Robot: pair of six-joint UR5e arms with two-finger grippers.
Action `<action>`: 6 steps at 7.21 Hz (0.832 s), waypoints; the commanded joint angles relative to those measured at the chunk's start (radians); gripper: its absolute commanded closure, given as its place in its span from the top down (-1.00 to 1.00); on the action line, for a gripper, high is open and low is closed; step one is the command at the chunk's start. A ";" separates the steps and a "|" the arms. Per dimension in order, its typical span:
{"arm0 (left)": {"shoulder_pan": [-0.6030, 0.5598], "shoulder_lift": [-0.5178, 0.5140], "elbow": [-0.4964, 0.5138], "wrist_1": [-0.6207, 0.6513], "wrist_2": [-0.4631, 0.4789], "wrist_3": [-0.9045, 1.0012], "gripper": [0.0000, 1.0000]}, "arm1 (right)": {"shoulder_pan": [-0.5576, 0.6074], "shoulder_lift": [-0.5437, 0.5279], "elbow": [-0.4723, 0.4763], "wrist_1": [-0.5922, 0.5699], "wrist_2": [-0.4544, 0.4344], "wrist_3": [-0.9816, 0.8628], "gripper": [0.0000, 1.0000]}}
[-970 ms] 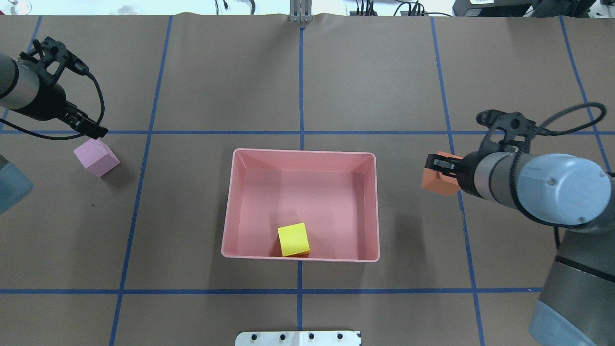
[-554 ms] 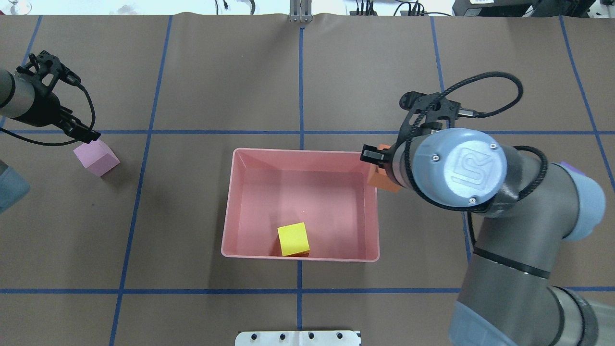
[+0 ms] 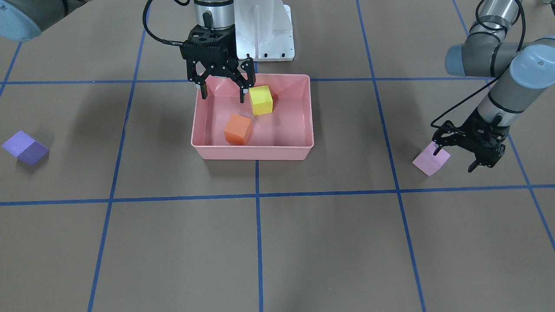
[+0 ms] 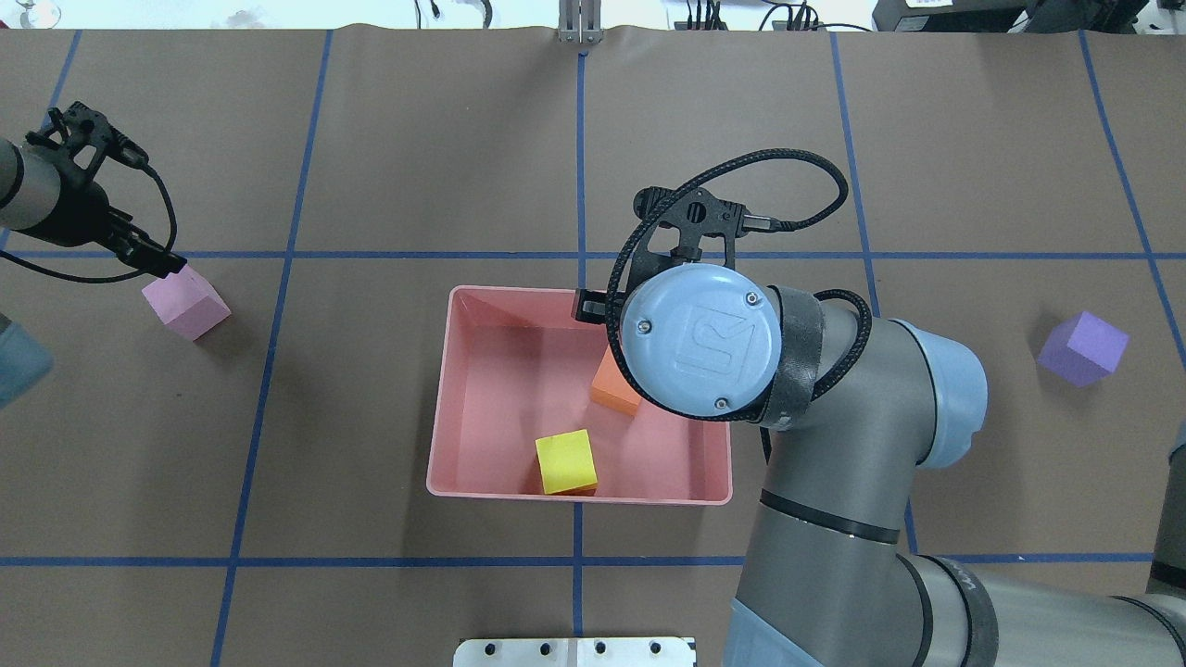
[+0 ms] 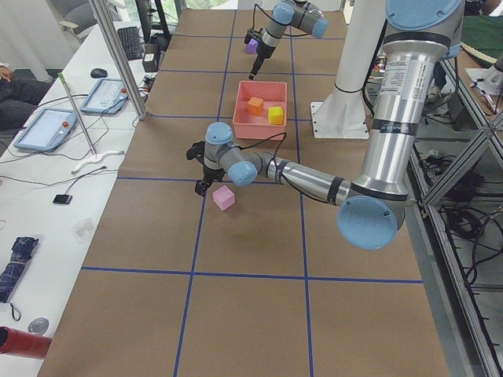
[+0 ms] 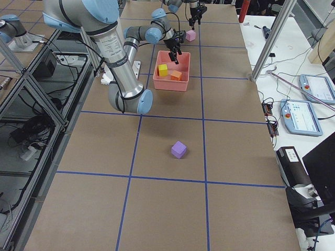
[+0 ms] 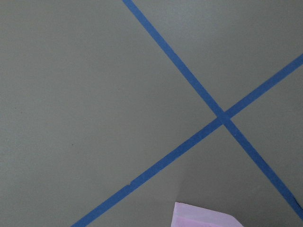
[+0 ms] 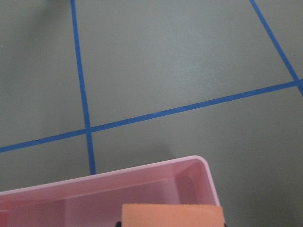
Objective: Place blocks into pink bin with both arms
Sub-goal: 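Drop the orange cube into the bin while the left gripper lowers onto the pink cube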
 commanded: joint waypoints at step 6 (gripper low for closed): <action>0.059 0.032 0.021 -0.090 -0.001 -0.010 1.00 | 0.154 -0.066 0.112 -0.024 0.149 -0.231 1.00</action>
